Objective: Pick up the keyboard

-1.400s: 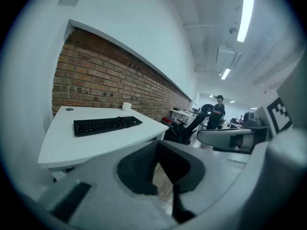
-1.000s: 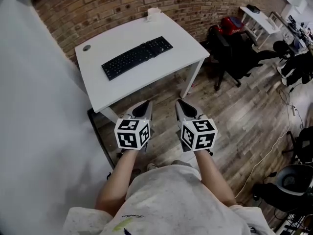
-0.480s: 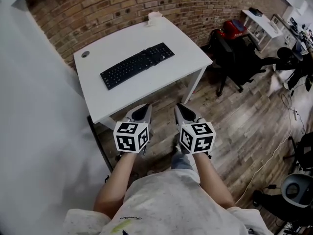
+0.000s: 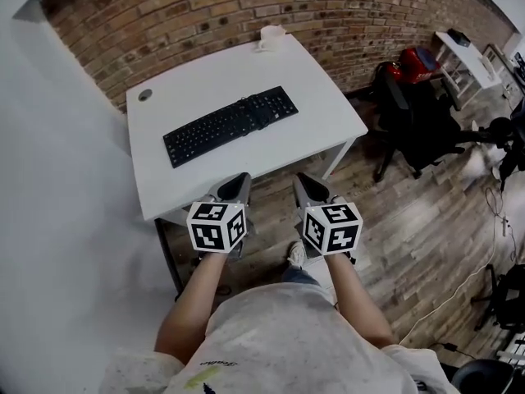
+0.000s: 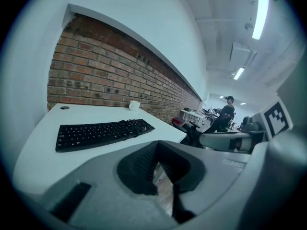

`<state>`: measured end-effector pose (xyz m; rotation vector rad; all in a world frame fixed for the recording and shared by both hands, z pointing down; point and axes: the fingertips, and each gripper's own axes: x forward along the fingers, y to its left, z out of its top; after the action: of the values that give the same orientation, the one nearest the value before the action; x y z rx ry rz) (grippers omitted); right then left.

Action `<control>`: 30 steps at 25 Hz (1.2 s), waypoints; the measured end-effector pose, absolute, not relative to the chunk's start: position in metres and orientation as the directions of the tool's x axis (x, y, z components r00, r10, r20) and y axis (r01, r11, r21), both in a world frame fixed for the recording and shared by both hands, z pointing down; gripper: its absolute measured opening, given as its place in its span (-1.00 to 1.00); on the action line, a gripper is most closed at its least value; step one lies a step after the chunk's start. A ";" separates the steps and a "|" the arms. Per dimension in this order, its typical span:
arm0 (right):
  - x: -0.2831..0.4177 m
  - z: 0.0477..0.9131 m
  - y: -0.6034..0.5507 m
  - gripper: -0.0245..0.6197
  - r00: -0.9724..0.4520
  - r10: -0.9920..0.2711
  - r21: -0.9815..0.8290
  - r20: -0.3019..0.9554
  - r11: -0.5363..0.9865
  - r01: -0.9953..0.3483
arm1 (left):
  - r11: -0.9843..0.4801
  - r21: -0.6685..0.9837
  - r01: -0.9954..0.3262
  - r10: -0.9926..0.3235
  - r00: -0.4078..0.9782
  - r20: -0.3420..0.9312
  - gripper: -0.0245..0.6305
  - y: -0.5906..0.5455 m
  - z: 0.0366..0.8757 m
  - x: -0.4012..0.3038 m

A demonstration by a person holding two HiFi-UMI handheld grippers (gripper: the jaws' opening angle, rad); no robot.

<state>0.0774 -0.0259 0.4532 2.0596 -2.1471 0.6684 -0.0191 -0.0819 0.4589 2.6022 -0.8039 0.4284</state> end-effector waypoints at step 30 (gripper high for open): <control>0.166 0.484 -0.154 -0.70 -0.429 -0.827 -0.248 0.363 0.358 -0.900 | -0.388 0.187 -0.902 -0.796 0.431 0.426 -0.83 -0.180 0.488 -0.028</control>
<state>0.1664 -0.1535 0.4836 1.5684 -2.4396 0.6192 -0.0279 -0.1799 0.4878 2.3007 -1.4443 0.3762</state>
